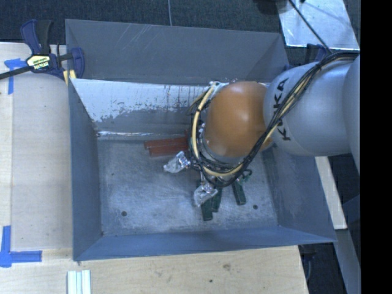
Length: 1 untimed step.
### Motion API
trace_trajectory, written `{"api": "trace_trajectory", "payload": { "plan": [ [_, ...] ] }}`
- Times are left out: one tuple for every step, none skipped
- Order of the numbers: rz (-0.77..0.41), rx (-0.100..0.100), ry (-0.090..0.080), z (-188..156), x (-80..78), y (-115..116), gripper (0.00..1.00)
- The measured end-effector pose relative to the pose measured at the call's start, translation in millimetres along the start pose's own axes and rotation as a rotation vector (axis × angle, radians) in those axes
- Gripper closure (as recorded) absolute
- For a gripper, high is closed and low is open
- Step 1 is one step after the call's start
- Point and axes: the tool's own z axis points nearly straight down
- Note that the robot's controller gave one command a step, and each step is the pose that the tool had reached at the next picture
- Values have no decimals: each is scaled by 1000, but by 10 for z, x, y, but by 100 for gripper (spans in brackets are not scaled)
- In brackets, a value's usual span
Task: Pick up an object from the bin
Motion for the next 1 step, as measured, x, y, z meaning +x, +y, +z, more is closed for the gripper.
{"api": "trace_trajectory", "payload": {
  "plan": [
    [-98,9,1,-19,750,-508,100]
  ]
}}
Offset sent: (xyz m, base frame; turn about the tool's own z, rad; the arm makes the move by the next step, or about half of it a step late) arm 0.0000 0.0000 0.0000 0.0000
